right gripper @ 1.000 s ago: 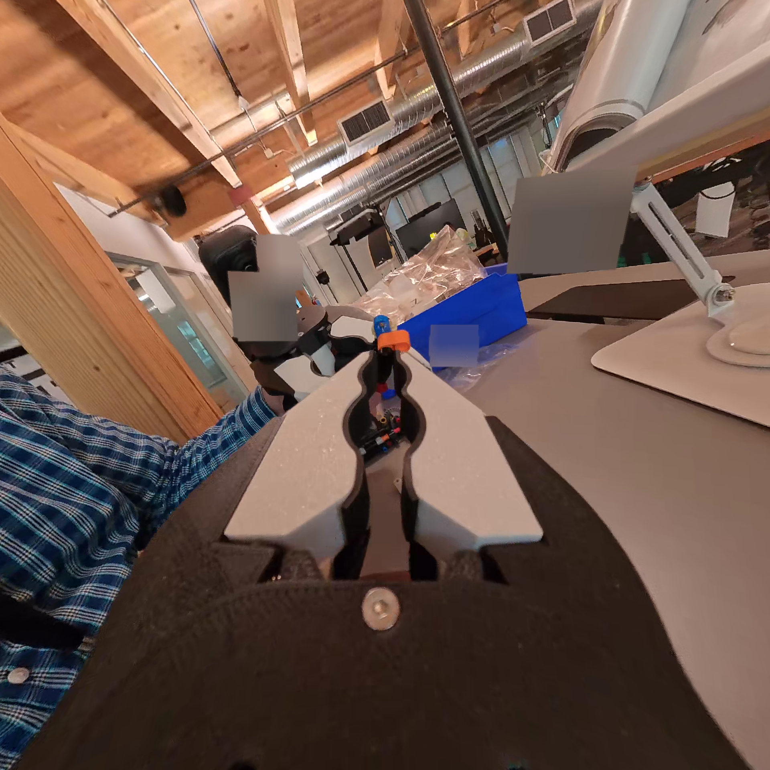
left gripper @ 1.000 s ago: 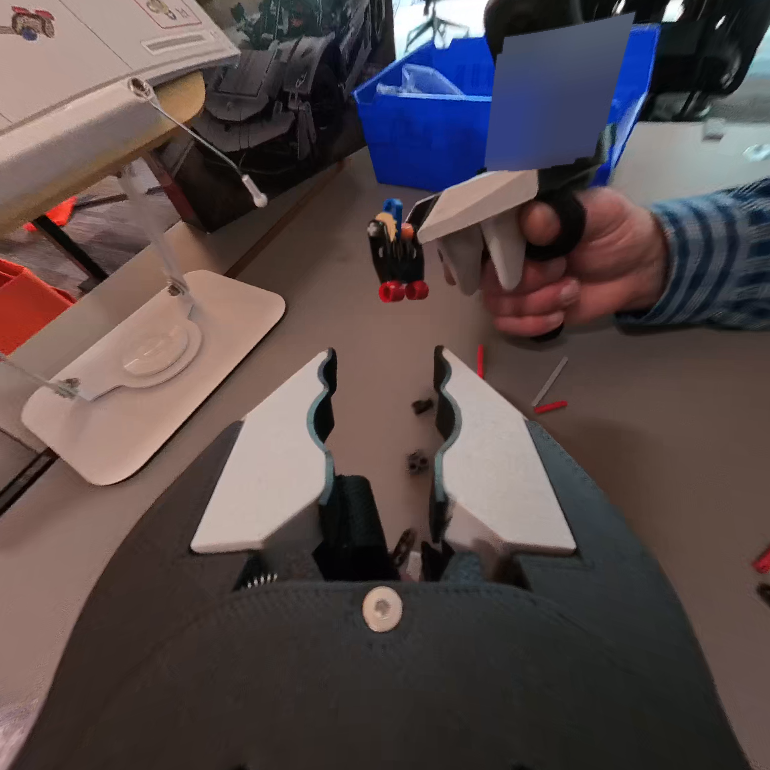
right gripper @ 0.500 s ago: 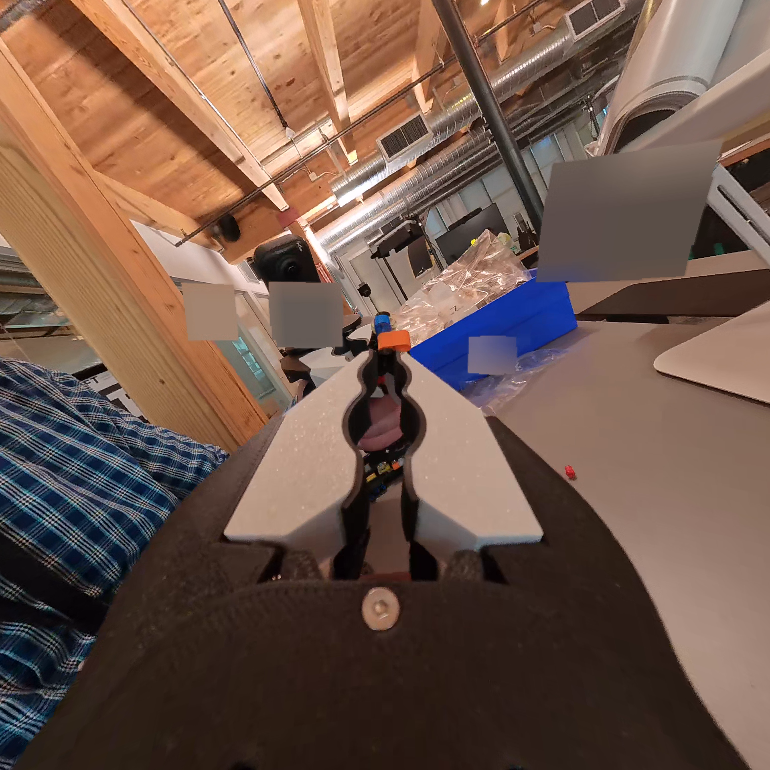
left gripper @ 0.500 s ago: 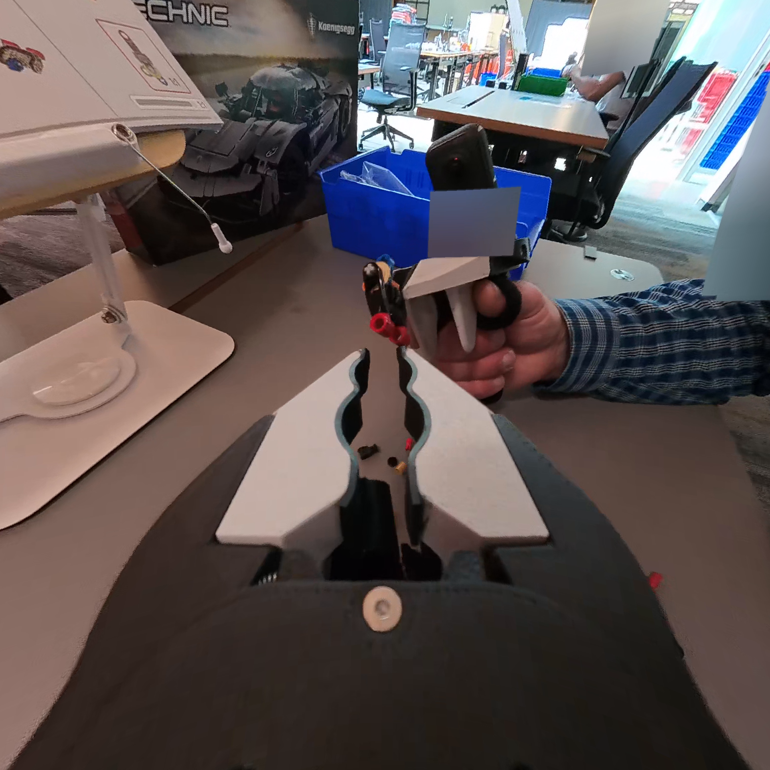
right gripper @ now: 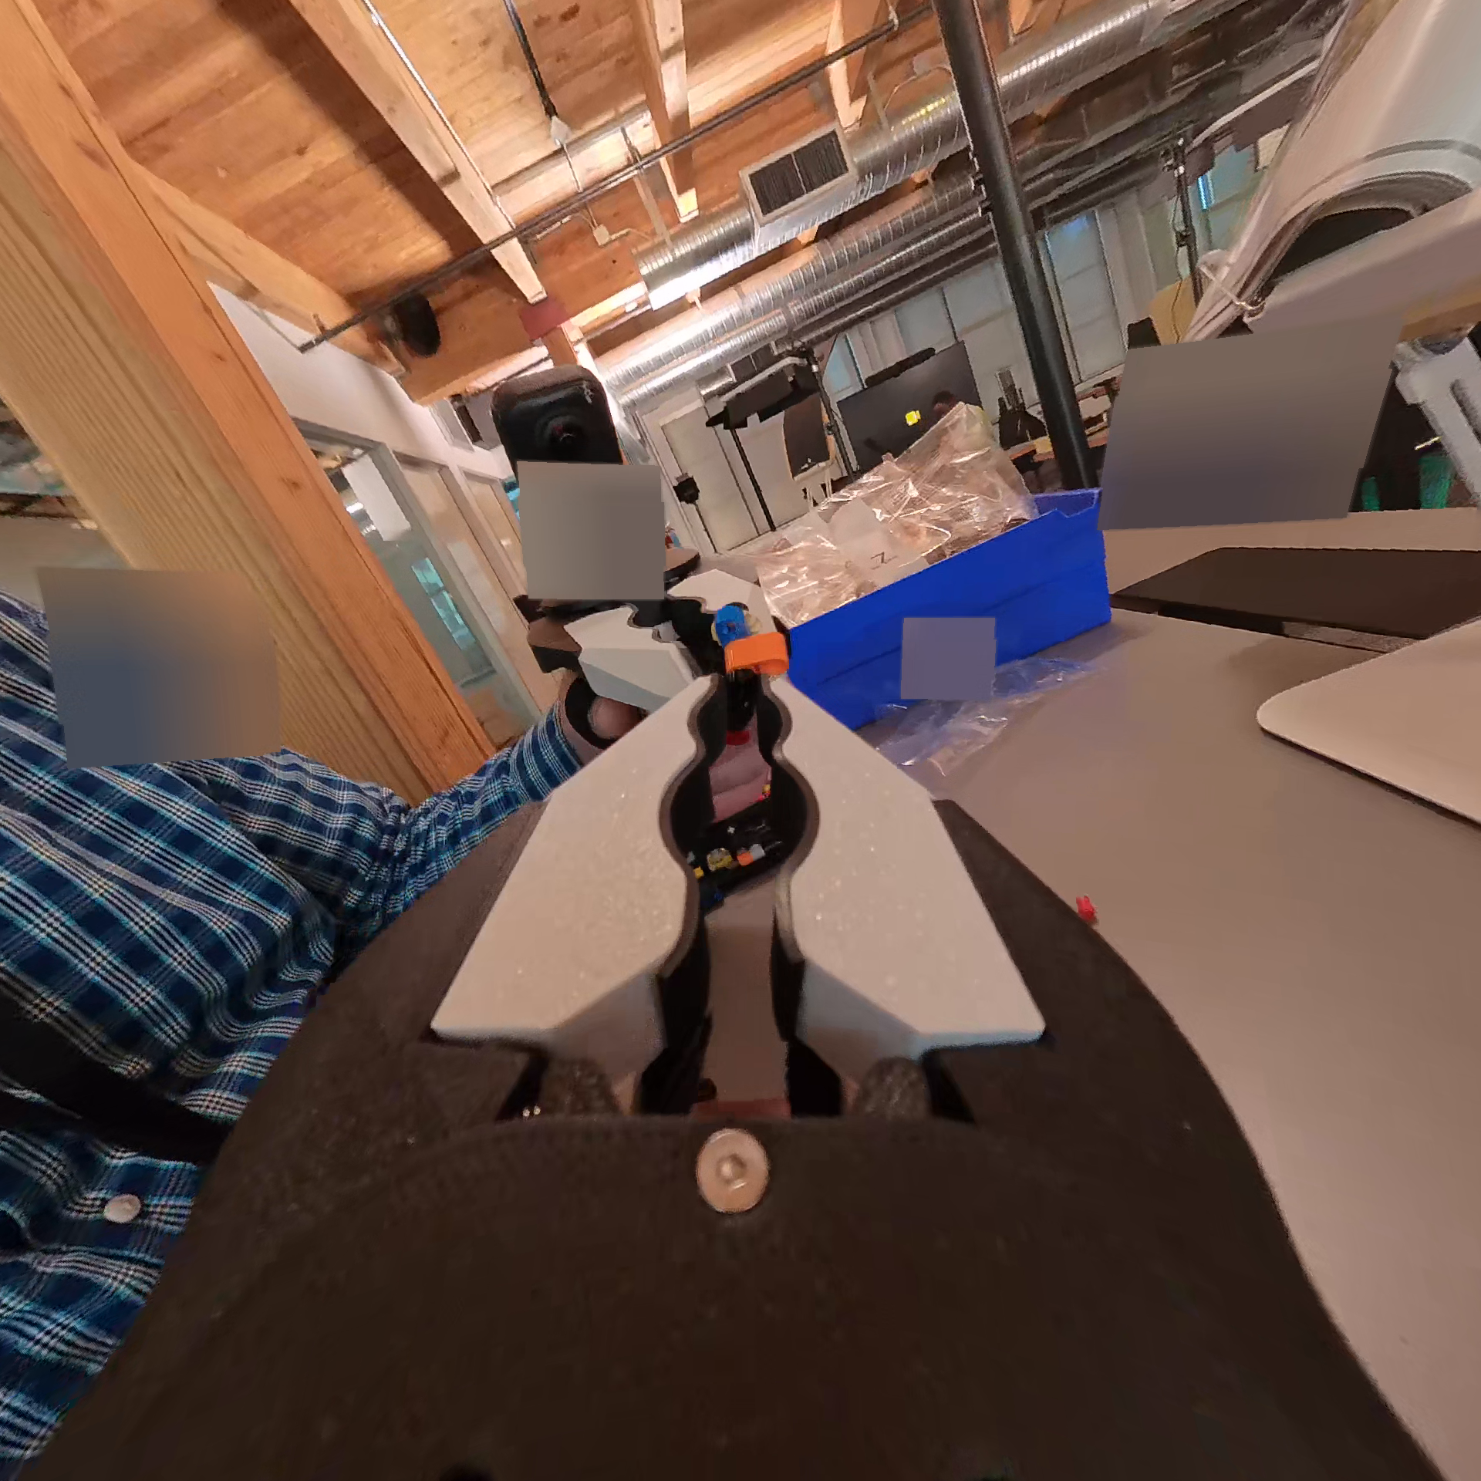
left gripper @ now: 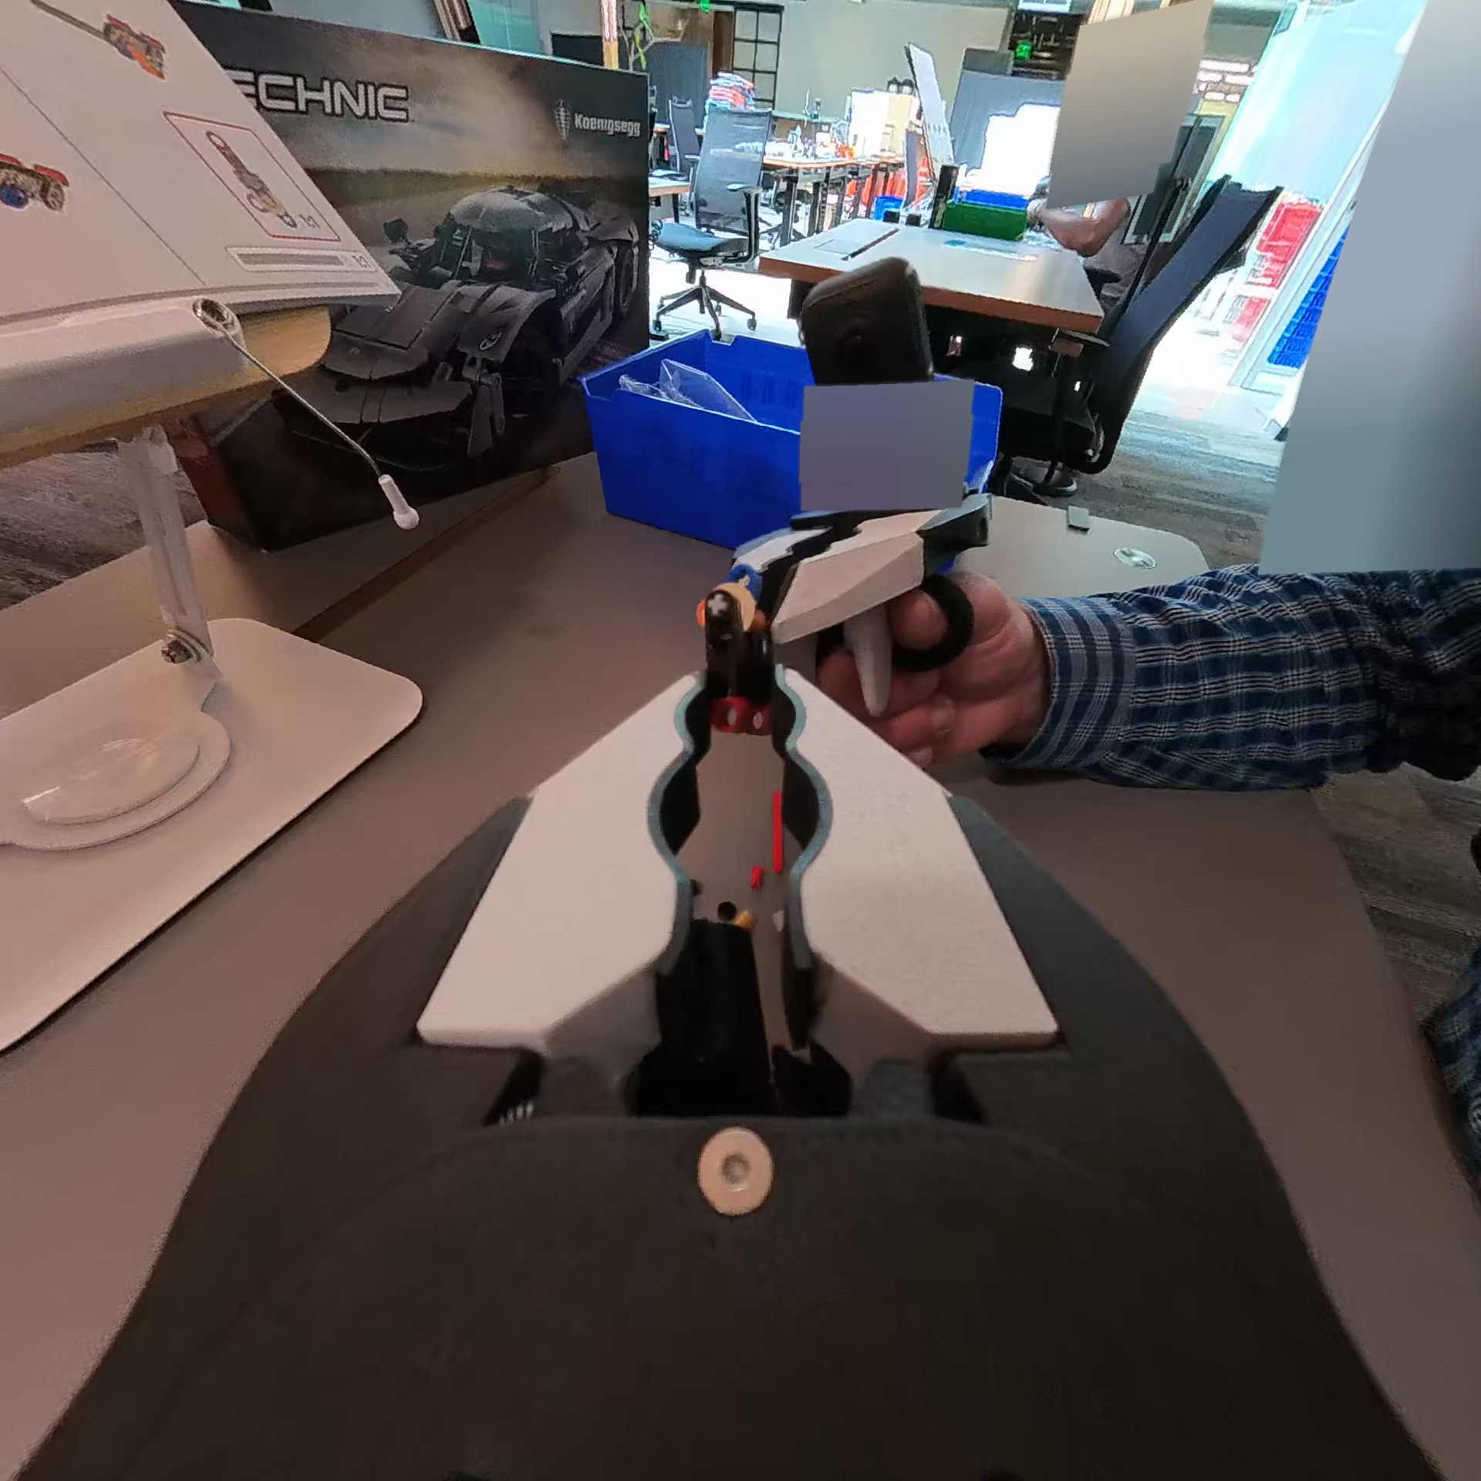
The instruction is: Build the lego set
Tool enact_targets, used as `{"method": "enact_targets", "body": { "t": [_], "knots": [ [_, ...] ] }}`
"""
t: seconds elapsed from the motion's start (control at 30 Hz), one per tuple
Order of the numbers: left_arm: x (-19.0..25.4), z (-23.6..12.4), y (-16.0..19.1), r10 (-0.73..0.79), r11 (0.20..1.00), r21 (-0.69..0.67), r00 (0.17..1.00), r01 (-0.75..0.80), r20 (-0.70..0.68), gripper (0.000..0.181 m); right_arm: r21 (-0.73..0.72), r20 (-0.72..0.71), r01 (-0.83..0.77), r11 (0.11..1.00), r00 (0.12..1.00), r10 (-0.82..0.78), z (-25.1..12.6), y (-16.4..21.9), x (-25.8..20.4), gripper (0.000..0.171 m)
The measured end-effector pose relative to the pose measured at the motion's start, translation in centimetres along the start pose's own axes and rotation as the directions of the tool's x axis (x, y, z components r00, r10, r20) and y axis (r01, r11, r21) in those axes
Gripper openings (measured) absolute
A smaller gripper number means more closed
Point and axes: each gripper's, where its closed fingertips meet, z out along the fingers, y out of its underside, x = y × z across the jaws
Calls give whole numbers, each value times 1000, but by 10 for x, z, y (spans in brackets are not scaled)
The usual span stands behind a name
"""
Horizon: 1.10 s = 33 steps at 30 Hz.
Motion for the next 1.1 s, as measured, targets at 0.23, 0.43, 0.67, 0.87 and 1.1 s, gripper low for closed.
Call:
{"method": "enact_targets", "body": {
  "t": [0.23, 0.43, 0.67, 0.87, 1.1],
  "knots": [
    [7, -3, -7, -58, 997, 40, 996, 61, -65, 8, -11, -12, 56, 998, 998, -56, 1, -4, -6, 4],
    [8, -5, -9, -30, 998, 44, 998, 33, -55, 11, -47, -19, 80, 996, 997, -81, 4, -1, -10, 4],
    [9, -8, -15, -93, 992, 78, 991, 101, -97, 11, -46, -30, 105, 993, 994, -106, 3, -5, -11, 9],
    [11, -17, -20, -124, 987, 88, 982, 137, -140, 11, -58, -58, 220, 974, 973, -223, 0, -12, -14, 13],
    [27, -21, -26, -219, 962, 95, 929, 257, -298, 11, -175, -96, 492, 853, 854, -512, 4, -12, -27, 17]
  ]
}}
